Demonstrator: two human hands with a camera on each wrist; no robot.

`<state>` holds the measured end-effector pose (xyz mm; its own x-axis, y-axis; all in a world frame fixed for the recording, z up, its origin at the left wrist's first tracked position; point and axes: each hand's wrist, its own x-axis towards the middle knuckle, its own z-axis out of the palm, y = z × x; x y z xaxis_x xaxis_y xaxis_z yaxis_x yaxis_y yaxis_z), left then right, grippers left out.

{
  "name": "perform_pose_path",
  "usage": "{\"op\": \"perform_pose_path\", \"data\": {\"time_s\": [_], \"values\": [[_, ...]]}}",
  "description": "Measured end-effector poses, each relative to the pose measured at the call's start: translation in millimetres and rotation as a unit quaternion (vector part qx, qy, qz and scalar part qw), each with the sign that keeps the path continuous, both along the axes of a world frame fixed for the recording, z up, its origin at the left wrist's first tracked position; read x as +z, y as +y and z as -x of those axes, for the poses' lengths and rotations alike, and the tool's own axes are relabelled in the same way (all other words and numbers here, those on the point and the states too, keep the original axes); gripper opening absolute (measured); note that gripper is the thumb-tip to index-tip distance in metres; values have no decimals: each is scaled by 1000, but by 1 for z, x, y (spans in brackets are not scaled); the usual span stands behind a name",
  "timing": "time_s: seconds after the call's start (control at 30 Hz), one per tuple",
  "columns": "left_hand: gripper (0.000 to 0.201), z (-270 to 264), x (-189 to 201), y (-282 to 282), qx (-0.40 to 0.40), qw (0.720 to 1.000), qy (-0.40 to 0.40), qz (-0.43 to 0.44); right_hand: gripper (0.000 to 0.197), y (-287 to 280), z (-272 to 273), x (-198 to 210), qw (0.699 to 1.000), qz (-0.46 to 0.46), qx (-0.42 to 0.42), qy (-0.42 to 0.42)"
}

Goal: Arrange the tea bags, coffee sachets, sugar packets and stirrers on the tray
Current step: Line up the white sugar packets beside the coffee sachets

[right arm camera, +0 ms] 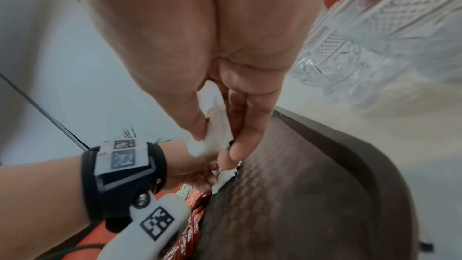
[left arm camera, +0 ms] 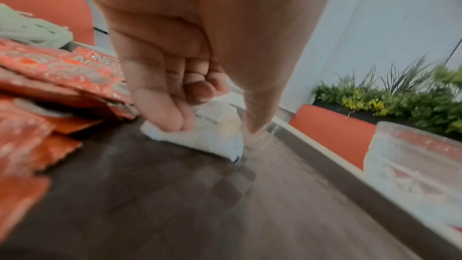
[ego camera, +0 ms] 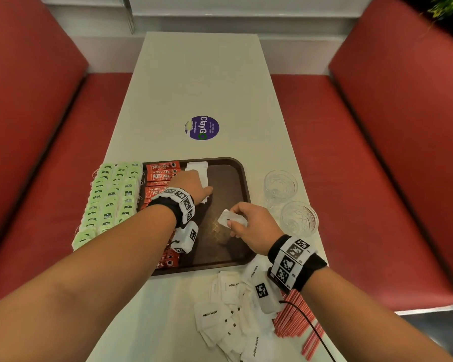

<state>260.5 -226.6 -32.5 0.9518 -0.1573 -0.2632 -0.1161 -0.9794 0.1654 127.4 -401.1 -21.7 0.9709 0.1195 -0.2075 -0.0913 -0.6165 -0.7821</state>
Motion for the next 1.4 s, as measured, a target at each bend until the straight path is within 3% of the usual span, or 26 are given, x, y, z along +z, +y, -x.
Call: {"op": "perform_pose_path", "data": {"time_s": [0.13,0.2,0.27,0.4,0.57,0.7,0.9,1.1,1.23,1.4], "values": [[35,13,17,7,-22,985,-13,168,11,-1,-7,0,1000,-6,-25,6],[32,29,29,9,-69,963,8,262,11,1,-9,2,999,-13,-30,3],[24,46,38,11,-125,945,44,299,13,3,-10,3,999,-28,-33,-2],[10,59,33,19,-169,946,49,271,29,6,-10,3,997,-65,-32,-4],[6,51,27,41,-96,965,58,236,40,6,-3,5,996,-85,-5,29],[7,33,12,59,10,982,40,186,31,-6,7,6,999,-8,27,36],[10,11,0,46,52,991,23,117,23,-22,30,5,985,124,86,78],[25,10,0,37,23,999,11,19,31,-36,53,3,970,204,94,98],[30,14,2,30,3,999,-40,21,43,-41,61,2,961,236,91,113],[21,30,4,12,-130,990,-1,-57,65,-42,71,1,951,272,82,124]]}}
